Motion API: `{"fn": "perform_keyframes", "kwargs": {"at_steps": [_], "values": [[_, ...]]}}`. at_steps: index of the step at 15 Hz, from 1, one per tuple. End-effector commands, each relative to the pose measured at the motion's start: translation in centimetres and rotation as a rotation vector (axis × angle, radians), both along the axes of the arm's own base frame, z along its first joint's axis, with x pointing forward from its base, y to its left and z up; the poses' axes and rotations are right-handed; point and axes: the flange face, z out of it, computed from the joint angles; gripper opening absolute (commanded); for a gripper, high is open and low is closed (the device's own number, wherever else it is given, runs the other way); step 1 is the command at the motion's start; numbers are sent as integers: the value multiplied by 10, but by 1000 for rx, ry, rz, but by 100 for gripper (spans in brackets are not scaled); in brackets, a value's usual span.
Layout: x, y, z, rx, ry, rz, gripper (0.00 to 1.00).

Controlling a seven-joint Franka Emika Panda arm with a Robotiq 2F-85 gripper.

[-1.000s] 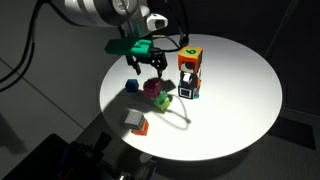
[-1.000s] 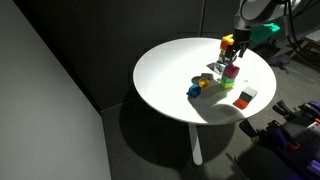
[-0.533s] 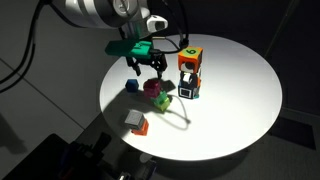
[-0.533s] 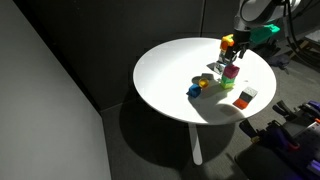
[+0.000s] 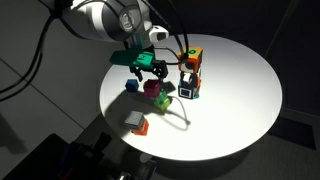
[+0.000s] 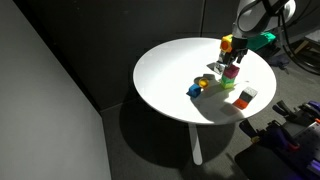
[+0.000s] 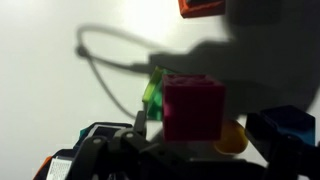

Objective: Put the pink block on top of the blue block

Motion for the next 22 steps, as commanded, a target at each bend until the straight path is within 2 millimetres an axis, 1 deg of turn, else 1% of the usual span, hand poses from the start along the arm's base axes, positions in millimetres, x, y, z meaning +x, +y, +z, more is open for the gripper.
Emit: {"fn": "perform_keyframes", "kwargs": {"at_steps": [1,5,6,7,9,10,12,13,15,19,22], "values": [[4,-5,-8,11,-37,0,100],[3,-7,-21,14,-27,-5,100],[2,-7,-23,11,-24,-2,75],[2,-6,-25,12,-20,-2,75],[1,-3,-27,6,-9,3,59],[1,-1,-28,-1,-4,8,49],[0,6,-27,6,7,24,34],[-1,10,-25,9,10,32,30],[0,18,-20,11,13,47,27],[2,41,-11,8,4,87,27],[2,58,-8,2,2,120,27]]}}
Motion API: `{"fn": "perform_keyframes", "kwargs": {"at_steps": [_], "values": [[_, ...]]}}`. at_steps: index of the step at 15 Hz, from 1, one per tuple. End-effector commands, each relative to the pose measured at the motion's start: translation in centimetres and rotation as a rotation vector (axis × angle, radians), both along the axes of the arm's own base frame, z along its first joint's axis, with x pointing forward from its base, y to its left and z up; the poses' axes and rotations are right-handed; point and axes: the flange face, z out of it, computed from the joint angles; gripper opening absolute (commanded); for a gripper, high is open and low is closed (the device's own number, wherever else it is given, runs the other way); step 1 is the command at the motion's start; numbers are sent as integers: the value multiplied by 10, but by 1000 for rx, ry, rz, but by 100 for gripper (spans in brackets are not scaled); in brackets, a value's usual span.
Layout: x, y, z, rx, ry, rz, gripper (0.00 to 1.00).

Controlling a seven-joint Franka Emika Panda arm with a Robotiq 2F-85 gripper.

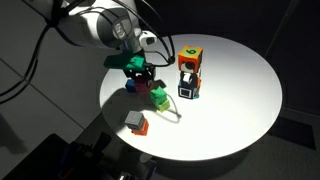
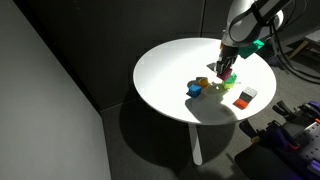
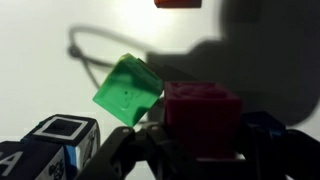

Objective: Put the pink block on top of the blue block

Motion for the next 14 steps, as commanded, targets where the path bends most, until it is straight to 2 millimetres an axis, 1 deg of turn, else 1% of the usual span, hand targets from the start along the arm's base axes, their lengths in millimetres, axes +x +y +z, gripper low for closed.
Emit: {"fn": "perform_keyframes", "kwargs": {"at_steps": [1,9,14], "values": [[2,15,12,-16,6,41,27],[14,50,11,-10,-14,112,27],[27,73,-1,-35,-22,170,27]]}}
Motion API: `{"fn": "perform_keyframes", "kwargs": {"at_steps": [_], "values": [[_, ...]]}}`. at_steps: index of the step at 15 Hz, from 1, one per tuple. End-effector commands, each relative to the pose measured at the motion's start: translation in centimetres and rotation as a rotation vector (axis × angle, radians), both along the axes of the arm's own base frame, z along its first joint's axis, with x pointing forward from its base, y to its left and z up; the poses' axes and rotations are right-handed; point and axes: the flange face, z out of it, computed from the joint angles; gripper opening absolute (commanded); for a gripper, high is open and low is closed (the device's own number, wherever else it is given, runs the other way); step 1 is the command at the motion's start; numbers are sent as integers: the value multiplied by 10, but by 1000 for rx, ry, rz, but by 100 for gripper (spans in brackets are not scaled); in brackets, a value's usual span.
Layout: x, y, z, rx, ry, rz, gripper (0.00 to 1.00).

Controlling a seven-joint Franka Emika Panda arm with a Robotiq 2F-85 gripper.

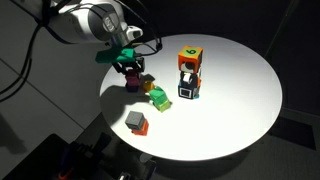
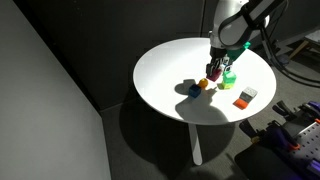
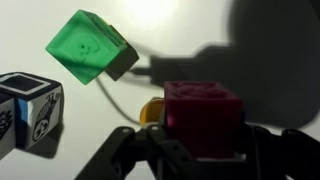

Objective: Put the pink block on top of the blue block

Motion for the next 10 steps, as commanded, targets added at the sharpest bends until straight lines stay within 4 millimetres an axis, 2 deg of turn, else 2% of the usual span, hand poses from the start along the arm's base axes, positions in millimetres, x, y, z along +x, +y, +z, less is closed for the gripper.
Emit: {"fn": "perform_keyframes", "kwargs": {"at_steps": [1,6,10], "values": [[16,15,-10,-30,4,34,27],[27,36,-34,-34,21,65,27],[30,49,-45,-30,52,53,27]]}}
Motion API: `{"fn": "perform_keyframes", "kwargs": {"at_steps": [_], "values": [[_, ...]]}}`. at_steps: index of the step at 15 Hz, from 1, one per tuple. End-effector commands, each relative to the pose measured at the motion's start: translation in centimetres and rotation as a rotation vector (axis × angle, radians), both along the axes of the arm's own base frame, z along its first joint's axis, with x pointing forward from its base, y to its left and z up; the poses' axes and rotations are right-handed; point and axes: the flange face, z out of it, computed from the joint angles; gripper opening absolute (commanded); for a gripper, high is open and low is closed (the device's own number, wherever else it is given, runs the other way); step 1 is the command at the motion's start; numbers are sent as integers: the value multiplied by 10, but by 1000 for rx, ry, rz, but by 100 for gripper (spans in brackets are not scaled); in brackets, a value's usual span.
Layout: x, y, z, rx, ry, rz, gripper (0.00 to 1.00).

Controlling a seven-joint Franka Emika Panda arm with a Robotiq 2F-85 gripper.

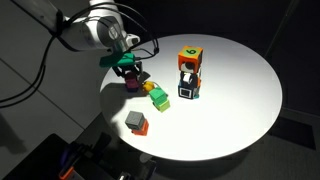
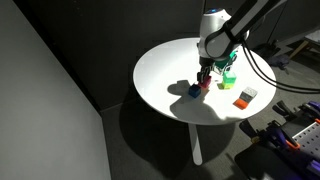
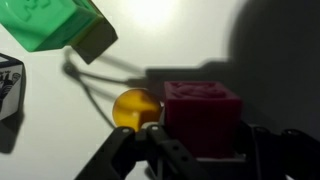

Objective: Put the pink block on top of the blue block

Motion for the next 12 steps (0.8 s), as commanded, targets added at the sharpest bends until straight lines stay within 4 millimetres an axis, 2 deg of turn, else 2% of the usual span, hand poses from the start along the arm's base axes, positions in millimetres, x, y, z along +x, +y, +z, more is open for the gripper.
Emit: {"fn": "perform_keyframes", "kwargs": {"at_steps": [1,12], "values": [[10,12,-3,-12,25,-27,27],[17,38,-5,-26,56,-95,27]]}}
